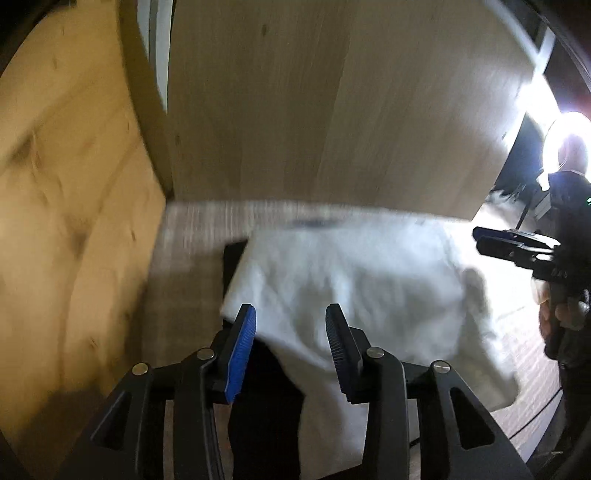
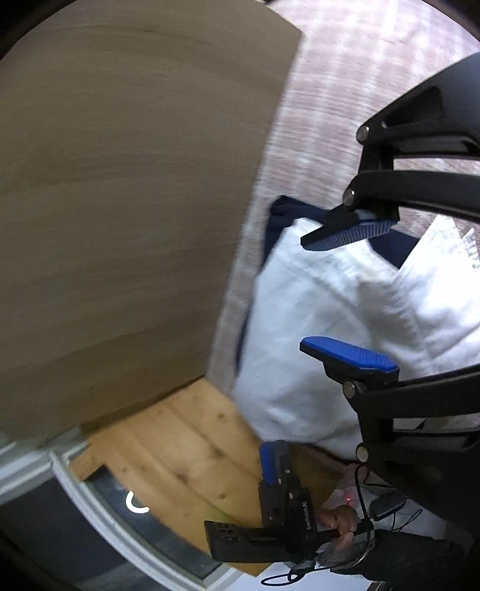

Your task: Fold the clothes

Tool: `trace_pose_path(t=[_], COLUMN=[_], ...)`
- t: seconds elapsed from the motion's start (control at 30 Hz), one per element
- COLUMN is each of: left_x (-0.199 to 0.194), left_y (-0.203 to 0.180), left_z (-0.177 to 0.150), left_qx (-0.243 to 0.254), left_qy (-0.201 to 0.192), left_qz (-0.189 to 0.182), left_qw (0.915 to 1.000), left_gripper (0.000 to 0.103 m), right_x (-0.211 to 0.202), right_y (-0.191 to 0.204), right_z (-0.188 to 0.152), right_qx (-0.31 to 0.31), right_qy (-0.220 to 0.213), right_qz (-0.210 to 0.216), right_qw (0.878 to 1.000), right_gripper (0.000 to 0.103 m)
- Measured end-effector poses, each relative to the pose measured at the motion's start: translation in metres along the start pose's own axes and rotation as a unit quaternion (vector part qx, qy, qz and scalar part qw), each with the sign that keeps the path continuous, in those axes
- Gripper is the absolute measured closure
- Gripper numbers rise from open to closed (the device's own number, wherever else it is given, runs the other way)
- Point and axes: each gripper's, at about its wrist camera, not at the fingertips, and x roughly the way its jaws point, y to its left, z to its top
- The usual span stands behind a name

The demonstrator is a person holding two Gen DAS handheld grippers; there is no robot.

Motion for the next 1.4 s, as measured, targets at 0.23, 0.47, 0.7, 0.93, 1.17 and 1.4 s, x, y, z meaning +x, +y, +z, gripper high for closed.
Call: trace_pose_path(t=[0.23,0.47,0.7,0.93,1.17,1.4], left_x=[0.045,0.019,-0.035,0.025,-0.033,-0.100], left_y=[-0.031,-0.041,-0.072,-0.072,-0.077,-0.115], left_z=[-0.016,-0.039,-0.072,-0.080,-0.103,-0.117], left_qx=[0.058,0.045,0.049,0.047,0.022,0.016], left_qy=[0.047,0.042,0.001,0.056,0.038,-0.026], left_qz=[0.006,0.055,0.035,0.035,0.039,0.057], left_qw=[0.9972,0.9966,0.9982,0.9967,0.9983,0.9979], left_gripper=[0.063,0.058,0.041,0.041,0.040,0.021], right_x=[0.046,0.019,-0.064,-0.011,-0.103,-0.195], right_y=[0.041,0.058,0.043,0.064,0.034,0.036], right_z=[-0.023,-0.043,-0.069,-0.100,-0.149,-0.172], right_qx=[-0.082,-0.125,-0.042,-0.062,-0.004,0.116], right_qy=[0.072,0.078,0.011,0.091,0.073,-0.050], right_qz=[-0.012,-0.061,-0.045,-0.031,-0.046,-0.055], right_qw=[0.994,0.987,0.998,0.993,0.996,0.990], right_gripper=[0.038,0.036,0.036,0.036,0.036,0.024])
